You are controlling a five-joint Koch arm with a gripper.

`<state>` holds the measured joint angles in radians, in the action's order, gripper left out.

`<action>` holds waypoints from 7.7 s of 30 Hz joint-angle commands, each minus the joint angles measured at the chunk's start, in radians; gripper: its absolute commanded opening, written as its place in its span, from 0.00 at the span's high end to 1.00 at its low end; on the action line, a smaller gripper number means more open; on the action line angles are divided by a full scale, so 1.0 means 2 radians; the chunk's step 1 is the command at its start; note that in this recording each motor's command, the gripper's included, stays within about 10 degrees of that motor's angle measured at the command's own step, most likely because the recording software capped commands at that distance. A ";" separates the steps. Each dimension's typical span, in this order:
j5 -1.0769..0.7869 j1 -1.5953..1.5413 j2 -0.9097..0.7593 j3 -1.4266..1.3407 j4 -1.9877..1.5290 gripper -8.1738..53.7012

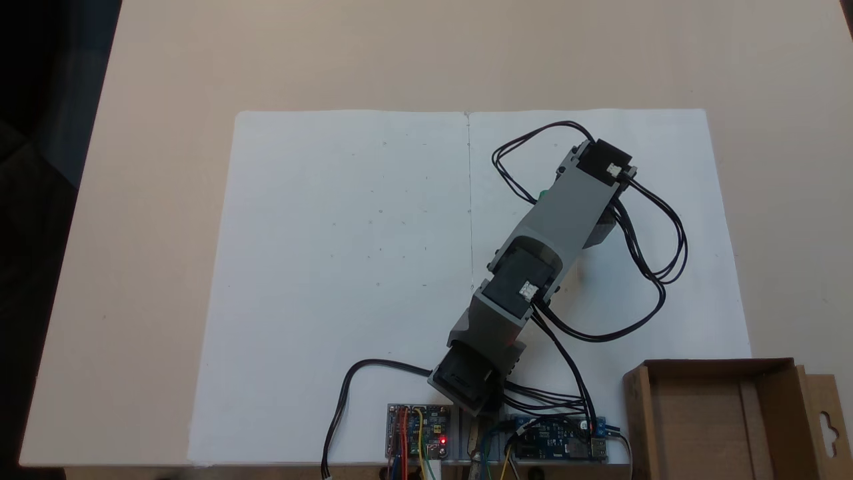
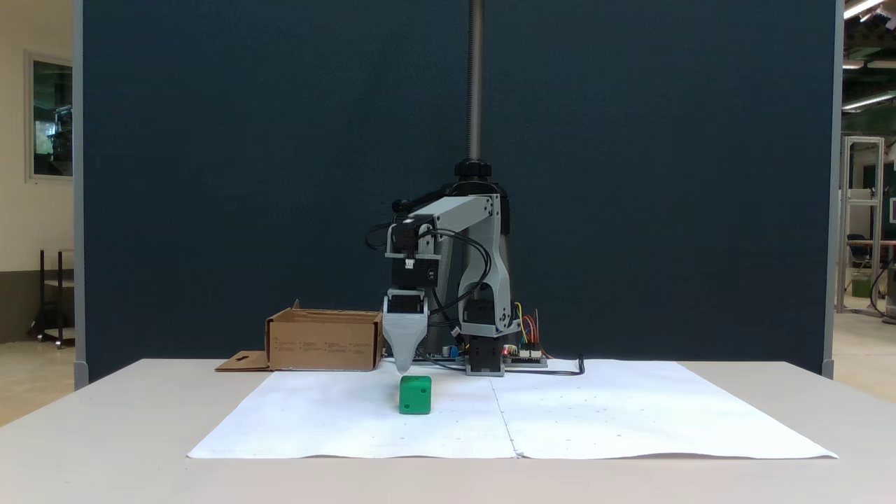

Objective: Grasp a green dice and put it in the bin.

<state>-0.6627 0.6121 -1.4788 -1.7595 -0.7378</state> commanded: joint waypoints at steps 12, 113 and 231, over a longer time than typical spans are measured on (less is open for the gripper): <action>0.134 -0.021 0.005 0.058 -0.015 0.17; 0.472 0.140 -0.123 0.100 0.137 0.67; 0.402 -0.100 -0.249 -0.041 0.261 0.13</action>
<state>0.0782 0.4326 -1.9343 -1.8546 -0.3467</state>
